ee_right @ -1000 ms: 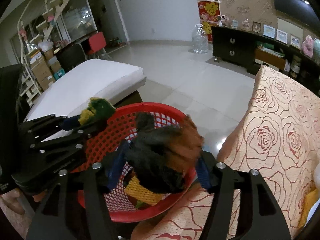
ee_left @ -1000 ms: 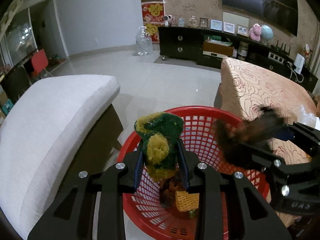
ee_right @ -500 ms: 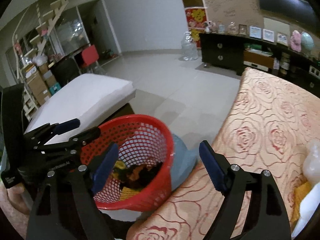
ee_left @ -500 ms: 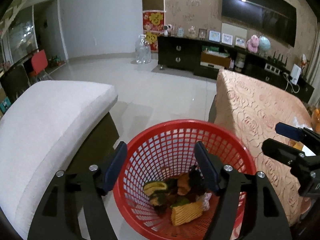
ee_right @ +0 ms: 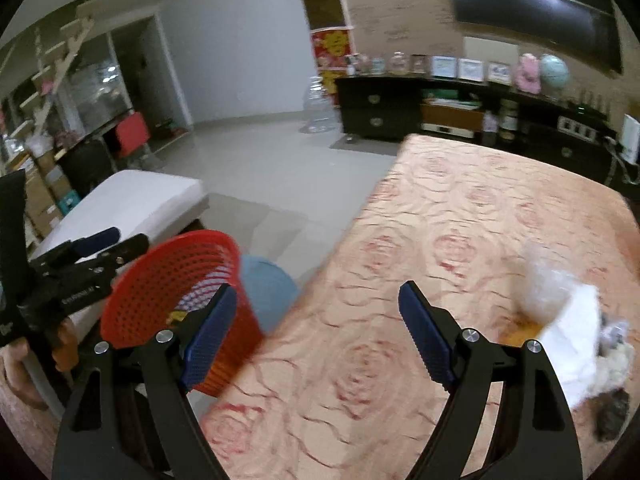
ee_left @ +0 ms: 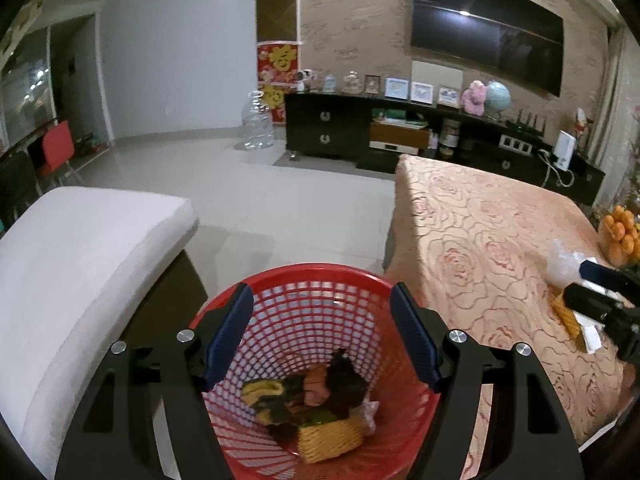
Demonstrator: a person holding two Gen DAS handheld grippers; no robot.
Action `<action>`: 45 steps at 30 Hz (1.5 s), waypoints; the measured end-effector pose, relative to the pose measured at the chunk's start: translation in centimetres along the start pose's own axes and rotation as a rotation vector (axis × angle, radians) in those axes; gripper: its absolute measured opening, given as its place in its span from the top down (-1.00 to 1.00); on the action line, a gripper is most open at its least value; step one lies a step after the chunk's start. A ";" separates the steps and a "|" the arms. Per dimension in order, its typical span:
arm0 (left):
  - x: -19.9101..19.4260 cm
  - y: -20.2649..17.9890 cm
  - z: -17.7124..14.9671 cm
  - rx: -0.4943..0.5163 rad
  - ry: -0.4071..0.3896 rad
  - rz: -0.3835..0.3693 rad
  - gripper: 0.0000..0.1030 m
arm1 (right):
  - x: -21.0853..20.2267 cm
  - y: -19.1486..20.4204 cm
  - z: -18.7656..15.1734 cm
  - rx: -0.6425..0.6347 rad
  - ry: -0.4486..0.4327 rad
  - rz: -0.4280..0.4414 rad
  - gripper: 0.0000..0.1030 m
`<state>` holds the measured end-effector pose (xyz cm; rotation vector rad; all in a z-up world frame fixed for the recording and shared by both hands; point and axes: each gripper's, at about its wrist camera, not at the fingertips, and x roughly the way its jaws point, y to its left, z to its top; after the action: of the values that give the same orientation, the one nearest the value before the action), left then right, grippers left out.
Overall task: Collect trash
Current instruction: 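Move both tools back over the table toward the tissue pile, then grasp the white tissue with the left tool and lift it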
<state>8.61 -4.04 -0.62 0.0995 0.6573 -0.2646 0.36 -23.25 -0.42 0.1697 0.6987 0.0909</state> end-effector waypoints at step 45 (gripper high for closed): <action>2.7 -32.4 -3.9 0.478 0.063 -0.463 -0.58 | -14.0 -22.8 -9.8 0.512 -0.095 -0.459 -0.65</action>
<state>-0.48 -35.14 -5.63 0.4160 0.6641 -0.8667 -16.07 -46.34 -3.22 0.4949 0.6399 -0.5375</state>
